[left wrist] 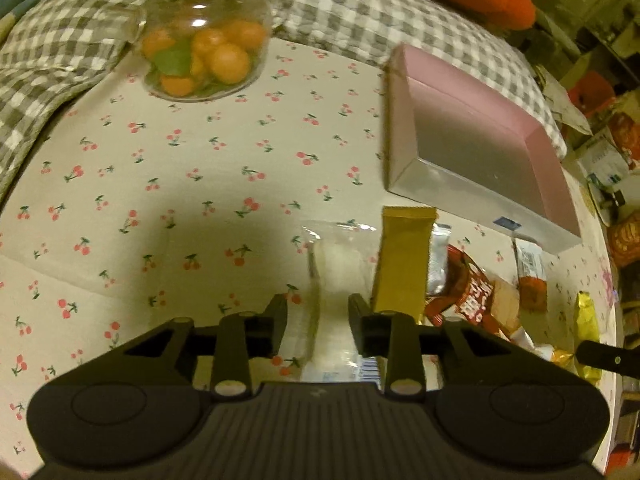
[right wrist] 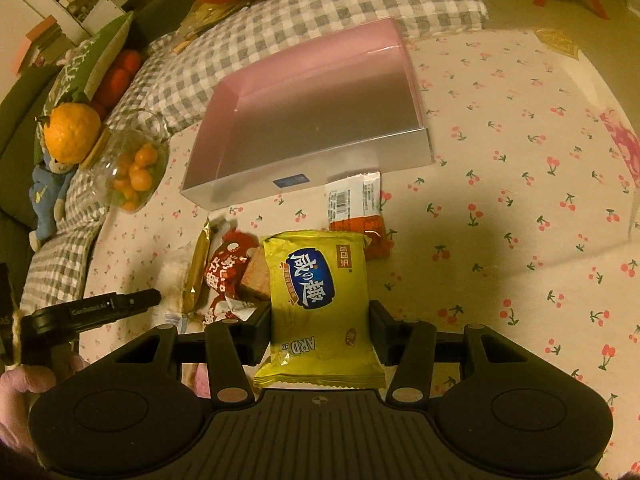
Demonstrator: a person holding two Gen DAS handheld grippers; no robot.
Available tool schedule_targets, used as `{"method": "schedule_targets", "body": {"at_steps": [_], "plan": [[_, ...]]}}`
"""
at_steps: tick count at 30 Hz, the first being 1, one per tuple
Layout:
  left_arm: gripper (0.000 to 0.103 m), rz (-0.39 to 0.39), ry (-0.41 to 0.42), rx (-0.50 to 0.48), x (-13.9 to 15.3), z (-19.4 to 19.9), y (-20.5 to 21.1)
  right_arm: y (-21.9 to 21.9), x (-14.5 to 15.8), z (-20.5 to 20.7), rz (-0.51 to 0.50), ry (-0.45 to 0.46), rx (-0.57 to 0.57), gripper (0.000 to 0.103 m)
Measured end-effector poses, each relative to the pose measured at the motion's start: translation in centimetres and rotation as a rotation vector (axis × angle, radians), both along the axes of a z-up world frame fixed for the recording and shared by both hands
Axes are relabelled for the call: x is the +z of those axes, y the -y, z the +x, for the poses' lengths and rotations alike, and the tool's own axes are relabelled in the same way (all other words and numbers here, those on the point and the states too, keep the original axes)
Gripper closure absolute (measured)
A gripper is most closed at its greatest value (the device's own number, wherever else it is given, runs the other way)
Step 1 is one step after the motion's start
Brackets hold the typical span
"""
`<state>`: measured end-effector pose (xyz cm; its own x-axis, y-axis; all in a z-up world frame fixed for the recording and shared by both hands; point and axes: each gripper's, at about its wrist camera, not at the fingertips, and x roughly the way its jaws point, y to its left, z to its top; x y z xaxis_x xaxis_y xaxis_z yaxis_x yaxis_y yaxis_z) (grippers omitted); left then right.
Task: Organize snacks
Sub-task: 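Lift and carry both held packets over the pink box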
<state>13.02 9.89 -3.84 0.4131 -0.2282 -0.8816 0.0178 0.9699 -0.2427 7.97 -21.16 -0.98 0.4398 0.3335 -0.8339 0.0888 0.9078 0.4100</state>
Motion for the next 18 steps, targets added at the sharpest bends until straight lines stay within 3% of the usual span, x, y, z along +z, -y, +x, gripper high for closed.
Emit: {"method": "schedule_targets", "body": {"at_steps": [8, 11, 18], "plan": [[0.066, 0.086, -0.006, -0.041, -1.6, 0.7, 2.8, -0.1, -0.3, 0.2, -0.015, -0.006, -0.006, 0.054], [0.071, 0.141, 0.005, -0.063, -1.4, 0.4, 3.7, 0.0, -0.4, 0.2, -0.028, -0.008, -0.007, 0.054], [0.082, 0.076, 0.002, 0.013, -0.9, 0.5, 2.2, 0.6, 0.2, 0.3, -0.024, 0.008, -0.015, 0.054]]}}
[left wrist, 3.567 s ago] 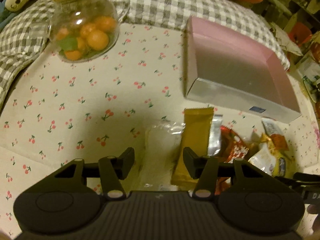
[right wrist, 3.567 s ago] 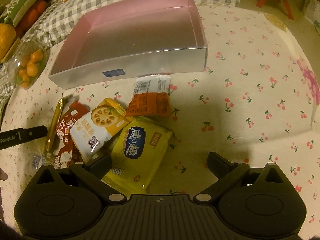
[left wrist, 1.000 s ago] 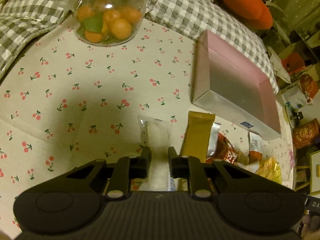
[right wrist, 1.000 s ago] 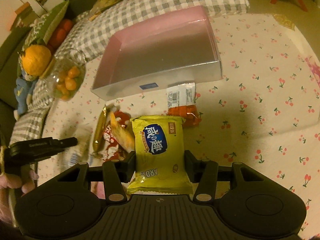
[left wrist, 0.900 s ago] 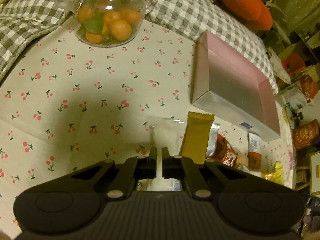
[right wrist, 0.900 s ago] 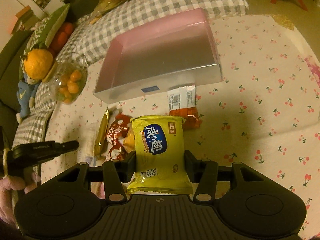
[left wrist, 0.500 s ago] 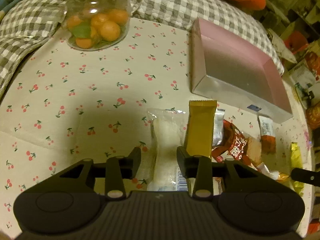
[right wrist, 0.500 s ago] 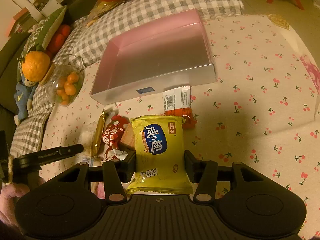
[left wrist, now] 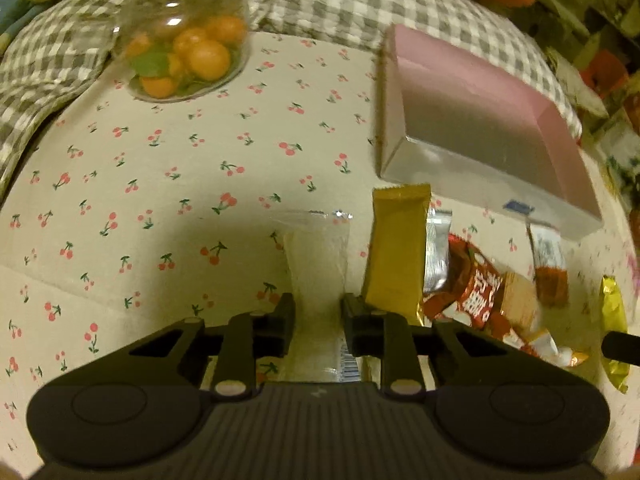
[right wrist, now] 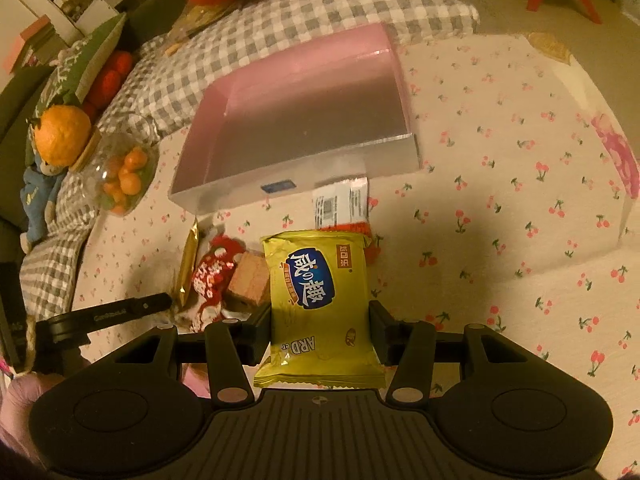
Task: Organize snacks
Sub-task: 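Lift and carry both held packets over the pink box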
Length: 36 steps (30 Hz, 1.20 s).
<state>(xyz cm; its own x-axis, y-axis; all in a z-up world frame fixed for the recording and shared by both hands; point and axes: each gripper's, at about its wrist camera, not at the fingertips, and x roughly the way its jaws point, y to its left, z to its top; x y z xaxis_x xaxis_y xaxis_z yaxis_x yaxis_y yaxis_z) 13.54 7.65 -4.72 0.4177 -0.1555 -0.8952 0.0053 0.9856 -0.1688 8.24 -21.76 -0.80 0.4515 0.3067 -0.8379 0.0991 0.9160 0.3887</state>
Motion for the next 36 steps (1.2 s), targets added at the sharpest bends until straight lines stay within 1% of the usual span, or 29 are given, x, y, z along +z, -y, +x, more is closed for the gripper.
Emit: {"method": "schedule_targets", "body": {"at_steps": [4, 10, 12, 18, 24, 26, 29, 36], "plan": [[0.083, -0.052, 0.018, 0.036, 0.6, -0.2, -1.1, 0.5, 1.0, 0.1, 0.006, 0.033, -0.014, 0.054], [0.084, -0.151, 0.036, 0.086, 2.2, -0.5, -2.4, 1.1, 2.0, 0.9, 0.018, 0.06, -0.038, 0.054], [0.085, -0.183, 0.045, 0.083, 2.9, -0.4, -2.3, 1.3, 2.2, 1.2, 0.023, 0.061, -0.043, 0.054], [0.085, -0.233, 0.09, 0.05, 4.7, 0.9, -1.1, 2.2, 2.3, 3.3, 0.057, 0.056, -0.07, 0.054], [0.085, -0.237, 0.134, 0.002, 5.4, 3.7, 1.3, 2.8, 2.2, 6.6, 0.085, 0.069, -0.101, 0.054], [0.085, -0.236, 0.157, -0.017, 5.6, 5.0, 2.3, 2.8, 2.1, 7.9, 0.075, 0.075, -0.102, 0.054], [0.085, -0.23, 0.168, -0.037, 5.4, 6.5, 3.2, 2.7, 1.8, 9.5, 0.057, 0.08, -0.1, 0.054], [0.085, -0.21, 0.187, -0.077, 4.3, 9.1, 5.1, 2.8, -0.2, 12.1, 0.017, 0.074, -0.095, 0.054]]}}
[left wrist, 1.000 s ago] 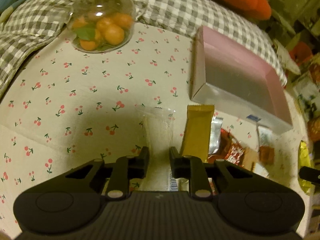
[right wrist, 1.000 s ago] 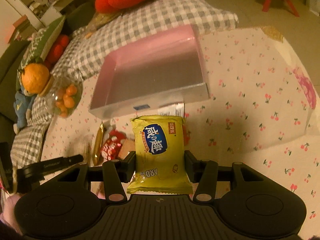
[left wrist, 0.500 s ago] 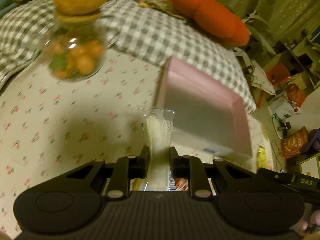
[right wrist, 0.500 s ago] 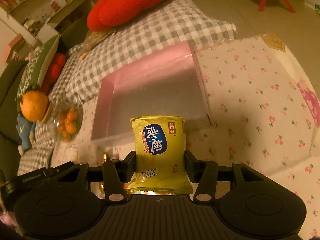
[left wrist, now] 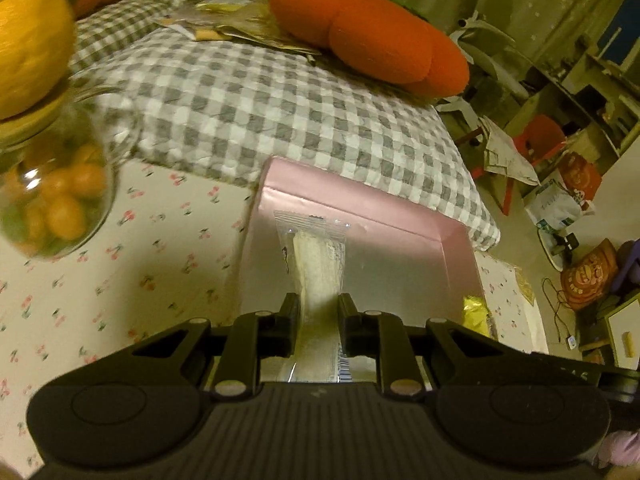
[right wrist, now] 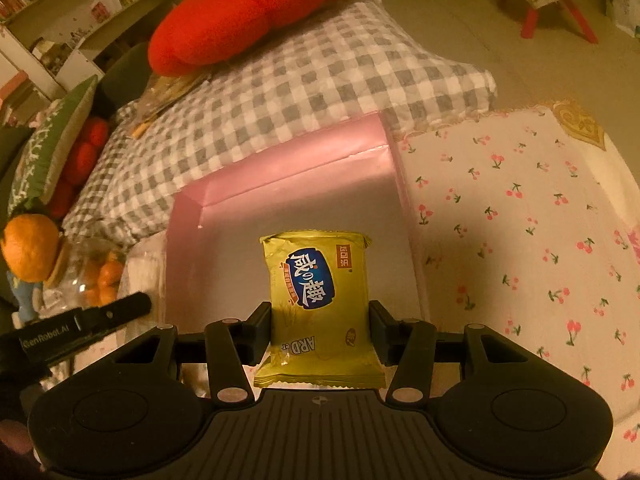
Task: Organize snacks
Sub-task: 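Lift and carry both held packets over the pink box, then lower both packets into the pink box and open both tools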
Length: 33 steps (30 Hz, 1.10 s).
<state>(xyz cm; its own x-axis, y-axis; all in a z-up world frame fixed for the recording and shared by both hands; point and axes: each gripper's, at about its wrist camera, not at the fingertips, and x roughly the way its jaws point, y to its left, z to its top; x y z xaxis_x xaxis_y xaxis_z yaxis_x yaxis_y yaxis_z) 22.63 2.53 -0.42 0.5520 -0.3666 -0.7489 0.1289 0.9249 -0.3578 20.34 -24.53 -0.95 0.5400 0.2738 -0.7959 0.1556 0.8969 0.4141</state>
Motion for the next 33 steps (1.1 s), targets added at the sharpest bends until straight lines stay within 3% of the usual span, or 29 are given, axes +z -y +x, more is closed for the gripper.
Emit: {"method": "schedule_targets", "body": {"at_steps": [10, 13, 20, 23, 26, 29, 33], "plan": [[0.085, 0.09, 0.012, -0.026, -1.7, 2.3, 2.4, 0.3, -2.1, 2.1, -0.039, -0.017, -0.004, 0.053], [0.092, 0.099, -0.002, -0.017, -2.3, 2.7, 2.3, 0.1, -2.4, 2.4, -0.056, -0.019, 0.0, 0.053], [0.092, 0.12, -0.008, -0.035, -2.5, 2.9, 2.6, 0.0, -2.8, 2.9, -0.048, -0.013, 0.005, 0.051], [0.077, 0.121, -0.027, -0.045, -2.7, 3.1, 2.7, 0.1, -2.7, 2.9, -0.04, -0.008, 0.0, 0.048], [0.068, 0.147, -0.016, -0.059, -2.8, 2.8, 3.0, 0.3, -2.4, 2.9, 0.0, -0.008, 0.002, 0.035], [0.06, 0.172, -0.005, -0.072, -2.7, 2.5, 3.2, 0.0, -1.6, 2.6, -0.029, 0.014, -0.002, 0.022], [0.049, 0.159, 0.002, -0.079, -2.0, 2.0, 3.0, 0.2, -0.9, 2.2, -0.045, 0.029, 0.005, 0.022]]}}
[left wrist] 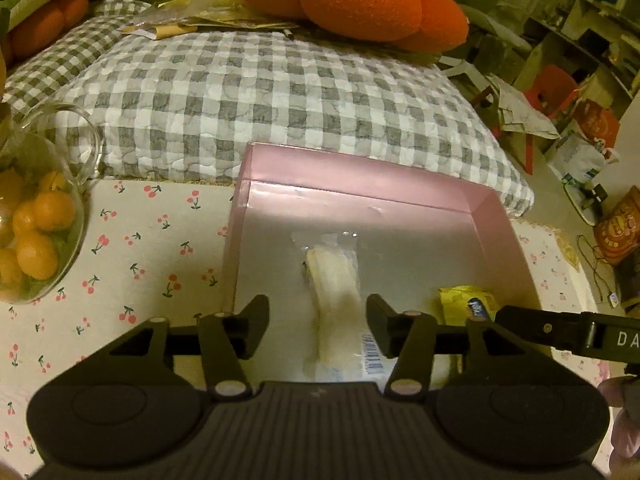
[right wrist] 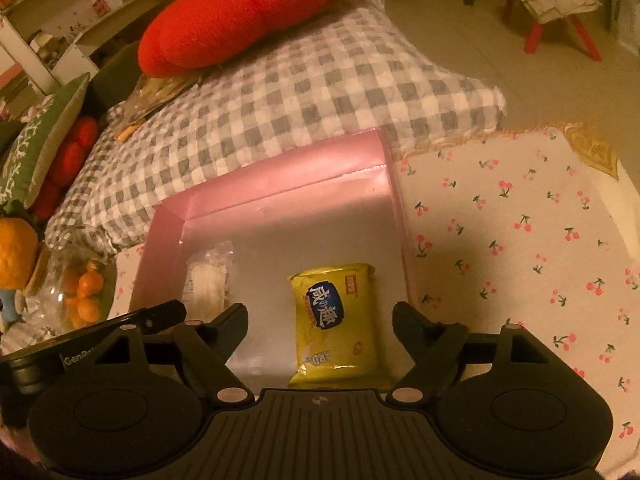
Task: Organize snacks
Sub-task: 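Lower both packets into the pink box and open both tools, then withdraw both open tools from the box back toward the snack pile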
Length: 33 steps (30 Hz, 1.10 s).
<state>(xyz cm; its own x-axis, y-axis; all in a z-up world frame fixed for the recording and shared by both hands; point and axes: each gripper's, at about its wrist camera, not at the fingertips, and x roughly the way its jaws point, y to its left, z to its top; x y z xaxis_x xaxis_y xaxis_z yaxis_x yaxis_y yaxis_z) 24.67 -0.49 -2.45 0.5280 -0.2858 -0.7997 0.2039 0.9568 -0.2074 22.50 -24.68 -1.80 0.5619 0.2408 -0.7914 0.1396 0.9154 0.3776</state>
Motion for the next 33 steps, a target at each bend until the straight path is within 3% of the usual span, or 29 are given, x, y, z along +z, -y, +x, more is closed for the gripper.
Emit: {"method": "schedule_targets", "body": {"at_steps": [17, 33], "plan": [[0.016, 0.022, 0.041, -0.02, 2.7, -4.4, -0.5, 0.9, 2.7, -4.4, -0.009, 0.03, -0.031, 0.014], [0.005, 0.016, 0.024, -0.017, 3.5, -9.9, -2.8, -0.4, 4.4, -10.4, -0.134, 0.05, -0.002, 0.011]]}}
